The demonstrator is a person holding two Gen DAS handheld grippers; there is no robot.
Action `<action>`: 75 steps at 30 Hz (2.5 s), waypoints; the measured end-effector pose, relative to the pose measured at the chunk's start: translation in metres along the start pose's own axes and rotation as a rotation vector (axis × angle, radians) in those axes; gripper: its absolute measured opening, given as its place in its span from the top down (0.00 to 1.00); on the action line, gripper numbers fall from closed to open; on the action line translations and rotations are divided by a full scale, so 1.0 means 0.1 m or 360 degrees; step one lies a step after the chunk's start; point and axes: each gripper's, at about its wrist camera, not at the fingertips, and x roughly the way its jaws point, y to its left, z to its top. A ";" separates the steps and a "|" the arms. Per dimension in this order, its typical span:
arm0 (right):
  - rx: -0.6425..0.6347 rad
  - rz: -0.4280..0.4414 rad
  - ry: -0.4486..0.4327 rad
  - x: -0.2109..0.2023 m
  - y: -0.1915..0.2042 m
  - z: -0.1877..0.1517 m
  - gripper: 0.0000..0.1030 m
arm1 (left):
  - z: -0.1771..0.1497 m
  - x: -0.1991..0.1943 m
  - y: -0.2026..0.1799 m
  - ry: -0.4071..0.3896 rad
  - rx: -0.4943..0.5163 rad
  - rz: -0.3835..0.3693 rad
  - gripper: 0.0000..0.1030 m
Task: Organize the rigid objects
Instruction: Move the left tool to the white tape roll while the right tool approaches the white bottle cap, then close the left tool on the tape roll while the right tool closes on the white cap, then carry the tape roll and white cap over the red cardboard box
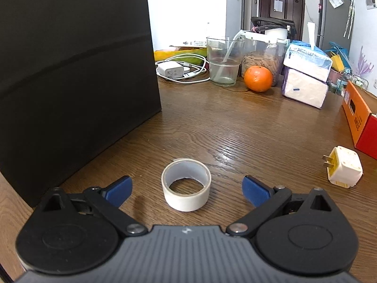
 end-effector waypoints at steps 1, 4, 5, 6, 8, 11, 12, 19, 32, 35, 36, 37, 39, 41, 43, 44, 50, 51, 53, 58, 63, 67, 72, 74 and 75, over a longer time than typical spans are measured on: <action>0.0009 0.0007 0.0010 0.02 -0.01 0.01 0.33 | 0.00 0.01 0.00 0.0001 0.0003 -0.0001 0.05; 0.0031 0.0020 0.0029 0.06 -0.02 0.03 0.36 | 0.00 0.03 -0.02 0.0014 0.0012 -0.0007 0.15; 0.0037 0.0023 0.0037 0.07 -0.02 0.03 0.37 | 0.00 0.03 -0.02 0.0019 0.0012 -0.0010 0.20; 0.0041 0.0027 0.0045 0.09 -0.02 0.03 0.41 | 0.00 0.04 -0.02 0.0025 0.0010 -0.0013 0.22; 0.0047 0.0043 0.0054 0.10 -0.01 0.03 0.42 | 0.00 0.06 -0.01 0.0035 0.0001 -0.0019 0.24; 0.0043 0.0040 0.0052 0.10 0.00 0.03 0.42 | 0.01 0.07 -0.01 0.0038 0.0000 -0.0016 0.30; 0.0044 0.0041 0.0052 0.10 0.00 0.03 0.43 | 0.01 0.08 -0.01 0.0038 0.0002 -0.0015 0.31; 0.0066 0.0041 0.0047 0.09 -0.02 0.03 0.50 | 0.01 0.09 -0.01 0.0037 0.0011 -0.0004 0.35; 0.0026 0.0039 0.0040 0.07 0.02 0.02 0.61 | -0.01 0.05 -0.04 0.0014 0.0060 -0.0052 0.57; 0.0026 0.0033 0.0036 0.05 0.02 0.02 0.61 | -0.01 0.06 -0.05 0.0013 0.0061 -0.0052 0.57; 0.0028 0.0029 0.0034 0.05 0.02 0.02 0.61 | -0.01 0.06 -0.04 0.0013 0.0061 -0.0052 0.57; 0.0031 0.0022 0.0030 0.05 0.02 0.02 0.61 | -0.01 0.06 -0.04 0.0013 0.0060 -0.0052 0.57; 0.0036 0.0019 0.0017 0.04 0.01 0.01 0.61 | -0.01 0.06 -0.05 0.0012 0.0064 -0.0047 0.57; 0.0035 0.0014 -0.0004 0.02 0.01 0.01 0.61 | -0.01 0.06 -0.05 0.0009 0.0070 -0.0040 0.57; 0.0032 0.0010 -0.0031 -0.01 0.02 0.01 0.61 | -0.01 0.05 -0.05 0.0006 0.0072 -0.0041 0.57; 0.0030 0.0007 -0.0047 -0.04 0.02 0.00 0.61 | -0.01 0.05 -0.05 0.0003 0.0073 -0.0038 0.57; 0.0022 -0.0007 -0.0096 -0.12 0.02 -0.02 0.61 | -0.02 0.01 -0.04 -0.0022 0.0076 -0.0038 0.57; 0.0022 -0.0008 -0.0101 -0.14 0.03 -0.03 0.61 | -0.02 0.00 -0.05 -0.0031 0.0079 -0.0039 0.57; 0.0017 -0.0015 -0.0118 -0.18 0.04 -0.04 0.61 | -0.03 -0.03 -0.05 -0.0052 0.0089 -0.0038 0.57; 0.0011 -0.0008 -0.0169 -0.35 0.09 -0.09 0.61 | -0.04 -0.12 -0.05 -0.0096 0.0082 -0.0051 0.57; 0.0019 0.0012 -0.0220 -0.54 0.13 -0.15 0.61 | -0.08 -0.23 -0.10 -0.0112 0.0098 -0.0101 0.57; 0.0026 0.0033 -0.0249 -0.69 0.15 -0.22 0.61 | -0.14 -0.33 -0.18 -0.0118 0.0117 -0.0159 0.57; 0.0019 0.0074 -0.0289 -0.91 0.21 -0.33 0.61 | -0.22 -0.46 -0.28 -0.0128 0.0136 -0.0226 0.57; 0.0009 0.0097 -0.0301 -0.99 0.26 -0.38 0.61 | -0.25 -0.52 -0.31 -0.0131 0.0140 -0.0252 0.57; 0.0002 0.0112 -0.0307 -1.03 0.28 -0.40 0.61 | -0.26 -0.55 -0.33 -0.0131 0.0142 -0.0266 0.57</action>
